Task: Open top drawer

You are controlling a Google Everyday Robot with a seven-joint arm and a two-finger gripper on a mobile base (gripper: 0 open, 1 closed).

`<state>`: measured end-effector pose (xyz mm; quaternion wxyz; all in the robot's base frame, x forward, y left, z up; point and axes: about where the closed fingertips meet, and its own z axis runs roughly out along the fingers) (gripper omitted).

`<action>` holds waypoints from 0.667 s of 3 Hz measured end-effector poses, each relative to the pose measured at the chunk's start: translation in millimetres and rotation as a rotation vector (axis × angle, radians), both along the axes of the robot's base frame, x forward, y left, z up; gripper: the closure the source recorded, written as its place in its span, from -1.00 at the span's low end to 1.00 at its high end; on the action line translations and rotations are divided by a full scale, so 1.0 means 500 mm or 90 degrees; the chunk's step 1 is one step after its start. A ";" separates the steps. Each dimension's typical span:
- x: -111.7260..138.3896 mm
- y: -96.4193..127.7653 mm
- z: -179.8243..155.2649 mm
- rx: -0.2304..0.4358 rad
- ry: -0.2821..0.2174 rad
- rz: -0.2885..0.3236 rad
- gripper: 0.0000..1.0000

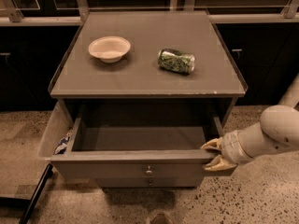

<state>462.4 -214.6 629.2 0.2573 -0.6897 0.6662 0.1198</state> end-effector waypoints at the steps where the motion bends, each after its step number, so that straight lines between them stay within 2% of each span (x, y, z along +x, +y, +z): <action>1: -0.001 0.000 0.002 0.000 0.000 0.000 -0.05; 2: -0.079 -0.024 0.009 0.004 -0.003 0.009 0.41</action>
Offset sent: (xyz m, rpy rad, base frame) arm -0.1241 -0.0408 0.0141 0.0184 -0.0178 0.0399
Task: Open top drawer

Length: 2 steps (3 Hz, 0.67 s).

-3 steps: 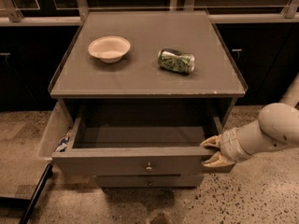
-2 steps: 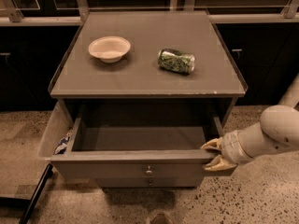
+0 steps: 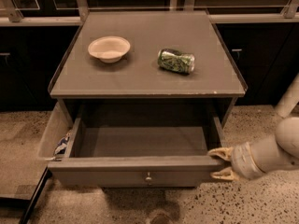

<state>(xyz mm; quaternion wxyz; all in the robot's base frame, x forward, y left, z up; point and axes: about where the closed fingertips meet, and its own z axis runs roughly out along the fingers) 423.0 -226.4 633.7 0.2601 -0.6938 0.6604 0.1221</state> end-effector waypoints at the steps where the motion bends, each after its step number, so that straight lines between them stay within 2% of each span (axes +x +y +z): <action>1: -0.065 -0.018 0.006 0.002 -0.004 0.004 0.87; 2: -0.080 -0.015 0.010 0.002 -0.004 0.004 1.00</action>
Offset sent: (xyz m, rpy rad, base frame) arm -0.1516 -0.0498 0.0134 0.0269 -0.0234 -0.0240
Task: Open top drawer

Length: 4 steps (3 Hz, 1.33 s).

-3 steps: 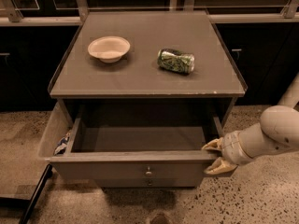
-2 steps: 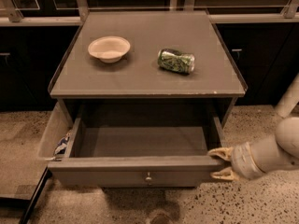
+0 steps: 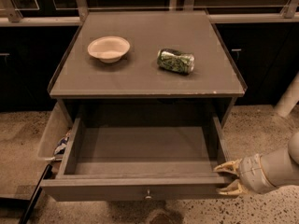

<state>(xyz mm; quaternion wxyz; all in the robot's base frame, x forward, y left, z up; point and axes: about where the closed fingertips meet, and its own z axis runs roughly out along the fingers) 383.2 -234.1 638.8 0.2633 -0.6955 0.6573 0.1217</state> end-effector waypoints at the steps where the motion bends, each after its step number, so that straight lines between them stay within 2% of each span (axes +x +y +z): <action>1: 0.000 0.000 0.000 0.000 0.000 0.000 0.63; 4: 0.000 0.000 0.000 0.000 0.000 0.000 -0.77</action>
Offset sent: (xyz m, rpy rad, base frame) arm 0.0000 0.0000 0.0000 0.0000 0.0000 0.0000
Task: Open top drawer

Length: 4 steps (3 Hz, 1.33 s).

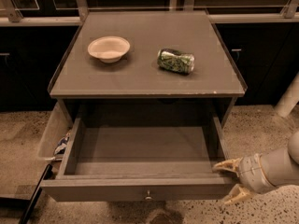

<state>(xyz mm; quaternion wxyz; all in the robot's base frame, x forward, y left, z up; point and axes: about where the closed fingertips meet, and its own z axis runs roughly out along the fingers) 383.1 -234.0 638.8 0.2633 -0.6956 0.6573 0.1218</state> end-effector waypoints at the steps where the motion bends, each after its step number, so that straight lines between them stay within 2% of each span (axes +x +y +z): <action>1: 0.000 0.000 0.000 0.000 0.000 0.000 -1.00; 2: 0.007 0.015 0.020 -0.005 -0.007 0.013 -1.00; 3: 0.024 0.053 0.090 -0.020 -0.030 0.044 -1.00; 4: 0.048 0.095 0.200 -0.047 -0.073 0.078 -1.00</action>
Offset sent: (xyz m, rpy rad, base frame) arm 0.0108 0.0205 0.0313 -0.0241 -0.0351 0.0553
